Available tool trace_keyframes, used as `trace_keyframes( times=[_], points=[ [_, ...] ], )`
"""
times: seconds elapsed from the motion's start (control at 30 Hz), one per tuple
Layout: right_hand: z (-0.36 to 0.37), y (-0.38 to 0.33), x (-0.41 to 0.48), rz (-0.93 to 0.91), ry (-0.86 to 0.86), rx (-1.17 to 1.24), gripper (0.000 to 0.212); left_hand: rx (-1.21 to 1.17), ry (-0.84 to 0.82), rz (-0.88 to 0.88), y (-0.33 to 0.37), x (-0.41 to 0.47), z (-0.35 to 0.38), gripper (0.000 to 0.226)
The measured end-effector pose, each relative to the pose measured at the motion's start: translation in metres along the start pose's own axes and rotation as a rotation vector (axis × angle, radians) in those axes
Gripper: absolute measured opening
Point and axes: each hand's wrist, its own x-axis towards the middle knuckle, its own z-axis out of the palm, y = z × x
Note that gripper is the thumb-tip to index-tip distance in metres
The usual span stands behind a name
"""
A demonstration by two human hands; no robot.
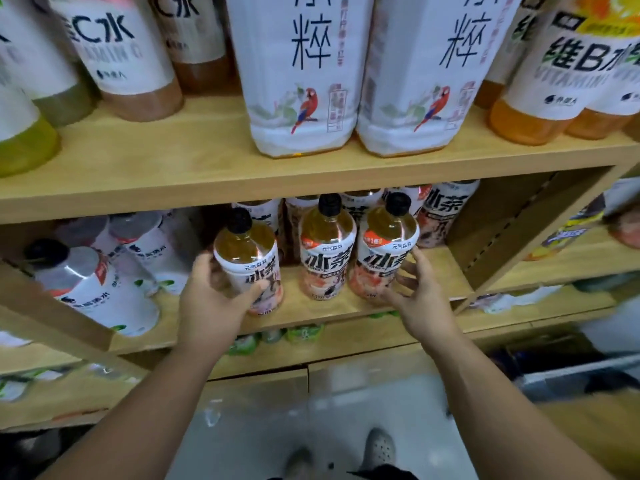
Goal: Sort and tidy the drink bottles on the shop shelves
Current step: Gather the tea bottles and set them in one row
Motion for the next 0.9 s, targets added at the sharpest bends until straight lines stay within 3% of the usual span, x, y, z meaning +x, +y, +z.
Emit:
trace_keyframes(
  times=[0.13, 0.23, 0.4, 0.63, 0.8, 0.9],
  points=[
    [0.007, -0.002, 0.009, -0.03, 0.047, -0.035, 0.076, 0.021, 0.045, -0.01, -0.013, -0.001, 0.005, 0.059],
    [0.014, -0.005, 0.012, -0.01, 0.055, -0.009, 0.076, 0.073, 0.029, 0.015, -0.018, 0.003, 0.003, 0.063],
    [0.015, -0.004, 0.018, -0.011, 0.03, -0.007, 0.077, 0.089, -0.033, -0.002, -0.015, 0.016, 0.005, 0.046],
    [0.018, -0.012, 0.023, -0.056, 0.036, -0.067, 0.079, 0.035, -0.115, -0.03, -0.015, 0.026, 0.006, 0.058],
    [0.023, -0.018, 0.024, -0.041, 0.023, -0.082, 0.075, 0.025, -0.121, -0.024, -0.016, 0.02, 0.005, 0.046],
    [0.026, -0.02, 0.025, -0.037, 0.019, -0.087, 0.071, 0.019, -0.113, -0.016, -0.014, 0.015, 0.005, 0.054]
  ],
)
